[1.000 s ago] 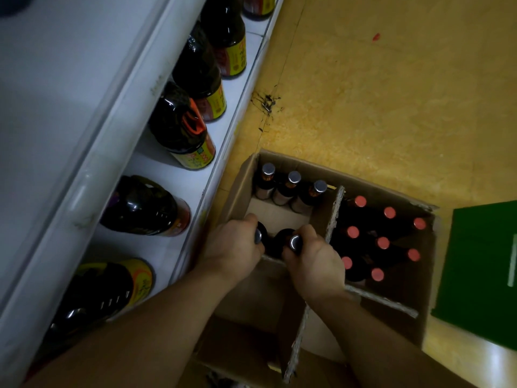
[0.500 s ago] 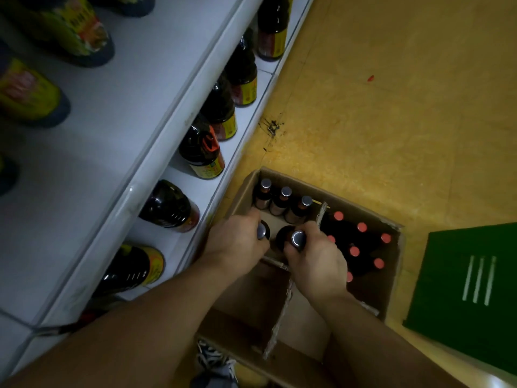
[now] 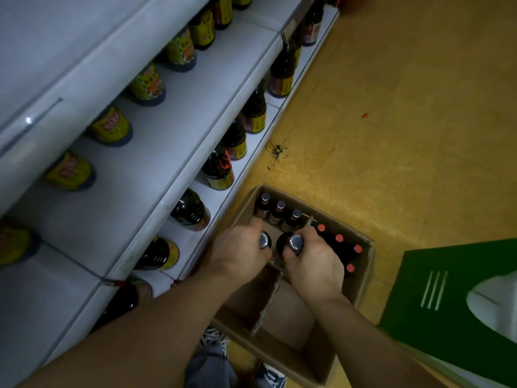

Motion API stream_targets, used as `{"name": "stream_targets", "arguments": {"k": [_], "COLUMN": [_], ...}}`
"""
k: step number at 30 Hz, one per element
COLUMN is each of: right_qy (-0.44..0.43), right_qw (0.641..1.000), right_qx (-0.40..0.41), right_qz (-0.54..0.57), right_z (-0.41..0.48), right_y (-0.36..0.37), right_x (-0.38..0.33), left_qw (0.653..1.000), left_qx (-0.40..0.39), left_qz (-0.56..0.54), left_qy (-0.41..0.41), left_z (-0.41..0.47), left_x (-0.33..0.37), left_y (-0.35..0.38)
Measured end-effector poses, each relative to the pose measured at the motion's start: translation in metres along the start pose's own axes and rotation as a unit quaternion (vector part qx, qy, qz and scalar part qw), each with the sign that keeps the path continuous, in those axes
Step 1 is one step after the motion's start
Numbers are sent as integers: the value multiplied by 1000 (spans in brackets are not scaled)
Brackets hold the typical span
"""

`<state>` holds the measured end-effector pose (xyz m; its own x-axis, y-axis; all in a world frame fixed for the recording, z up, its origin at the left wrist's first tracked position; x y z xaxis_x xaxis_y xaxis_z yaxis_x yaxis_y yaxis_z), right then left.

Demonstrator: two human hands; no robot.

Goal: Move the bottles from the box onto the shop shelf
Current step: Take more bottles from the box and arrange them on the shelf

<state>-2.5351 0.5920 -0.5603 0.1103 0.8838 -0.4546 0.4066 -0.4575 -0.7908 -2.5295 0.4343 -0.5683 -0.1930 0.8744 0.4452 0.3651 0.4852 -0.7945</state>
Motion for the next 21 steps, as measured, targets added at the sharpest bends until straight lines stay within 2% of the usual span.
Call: {"name": "stream_targets", "arguments": {"k": [10, 21], "right_qy": [14, -15], "right_qw": [999, 998], "right_qx": [-13, 32], "right_qz": [35, 44], "right_z": [-66, -135], "right_y": [-64, -154], "right_x": [-19, -59], "left_qw": [999, 997], "left_qx": [14, 40], "left_qz": [-26, -49], "left_qy": [-28, -31], "left_z": [-69, -148], "left_x": [39, 97], "left_y": [-55, -136]}}
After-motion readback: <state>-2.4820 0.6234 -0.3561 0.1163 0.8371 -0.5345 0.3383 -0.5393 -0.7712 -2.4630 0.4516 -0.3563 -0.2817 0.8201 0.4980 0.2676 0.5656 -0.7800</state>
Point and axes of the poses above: each hand's wrist, its own z-axis towards the middle knuckle, its own y-axis out of the palm, x = y × z, the point moved 7 cm from there along z, towards the middle knuckle, and after that the axes turned 9 degrees about -x, right-handed, at the moved point
